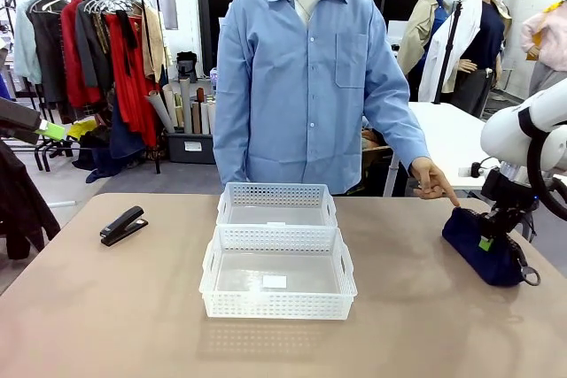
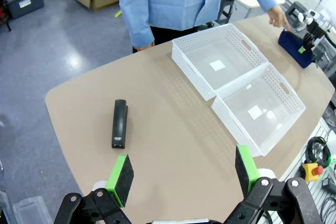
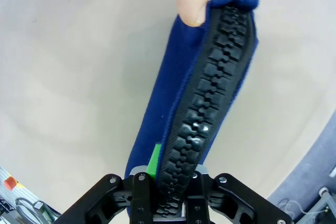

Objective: Distribute items into two baskets.
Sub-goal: Pick up the Pencil pouch that the person points to.

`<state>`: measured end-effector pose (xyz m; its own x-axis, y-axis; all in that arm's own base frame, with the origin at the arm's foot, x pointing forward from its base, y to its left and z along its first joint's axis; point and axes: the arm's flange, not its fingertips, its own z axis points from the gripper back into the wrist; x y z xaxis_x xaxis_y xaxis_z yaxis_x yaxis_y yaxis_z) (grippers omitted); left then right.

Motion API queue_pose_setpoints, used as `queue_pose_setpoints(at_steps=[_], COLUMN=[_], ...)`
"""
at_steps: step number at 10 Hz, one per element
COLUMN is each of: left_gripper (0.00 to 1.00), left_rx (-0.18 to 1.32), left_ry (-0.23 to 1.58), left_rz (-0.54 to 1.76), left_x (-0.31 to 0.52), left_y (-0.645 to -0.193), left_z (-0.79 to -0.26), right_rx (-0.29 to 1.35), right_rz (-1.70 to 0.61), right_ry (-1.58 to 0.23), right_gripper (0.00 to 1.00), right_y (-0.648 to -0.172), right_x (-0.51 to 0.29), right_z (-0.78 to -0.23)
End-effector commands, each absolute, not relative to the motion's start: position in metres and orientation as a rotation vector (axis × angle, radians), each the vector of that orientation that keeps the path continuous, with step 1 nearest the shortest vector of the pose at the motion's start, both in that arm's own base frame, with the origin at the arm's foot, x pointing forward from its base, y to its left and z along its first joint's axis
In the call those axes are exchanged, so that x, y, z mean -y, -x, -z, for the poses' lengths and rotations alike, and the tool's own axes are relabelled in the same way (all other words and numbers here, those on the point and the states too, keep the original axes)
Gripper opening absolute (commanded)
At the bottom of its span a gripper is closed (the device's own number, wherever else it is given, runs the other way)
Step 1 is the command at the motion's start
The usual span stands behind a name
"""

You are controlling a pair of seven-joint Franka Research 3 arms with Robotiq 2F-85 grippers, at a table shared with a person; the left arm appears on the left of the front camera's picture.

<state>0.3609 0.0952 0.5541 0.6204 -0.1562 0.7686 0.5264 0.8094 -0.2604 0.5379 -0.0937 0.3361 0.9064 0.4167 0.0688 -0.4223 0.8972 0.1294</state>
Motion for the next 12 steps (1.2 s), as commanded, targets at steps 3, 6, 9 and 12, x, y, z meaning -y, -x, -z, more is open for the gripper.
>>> queue_pose_setpoints(at_steps=[3, 6, 9, 12], left_gripper=[1.0, 1.0, 1.0, 1.0], left_rx=[0.828, 0.828, 0.828, 0.828], left_ry=[0.513, 0.513, 0.513, 0.513], left_rz=[0.419, 0.419, 0.419, 0.419], left_x=[-0.095, -0.095, -0.095, -0.095], left_y=[-0.363, -0.363, -0.363, -0.363], left_z=[-0.554, -0.554, -0.554, -0.554], right_rx=[0.062, 0.061, 0.02, 0.092], right_rz=[-0.465, -0.47, -0.461, -0.589], right_ry=[-0.199, -0.202, -0.215, -0.221], right_gripper=[0.0, 0.0, 0.0, 0.0], right_y=[-0.544, -0.543, -0.539, -0.516], right_x=[0.097, 0.1, 0.099, 0.081], right_z=[-0.333, -0.333, -0.351, -0.429])
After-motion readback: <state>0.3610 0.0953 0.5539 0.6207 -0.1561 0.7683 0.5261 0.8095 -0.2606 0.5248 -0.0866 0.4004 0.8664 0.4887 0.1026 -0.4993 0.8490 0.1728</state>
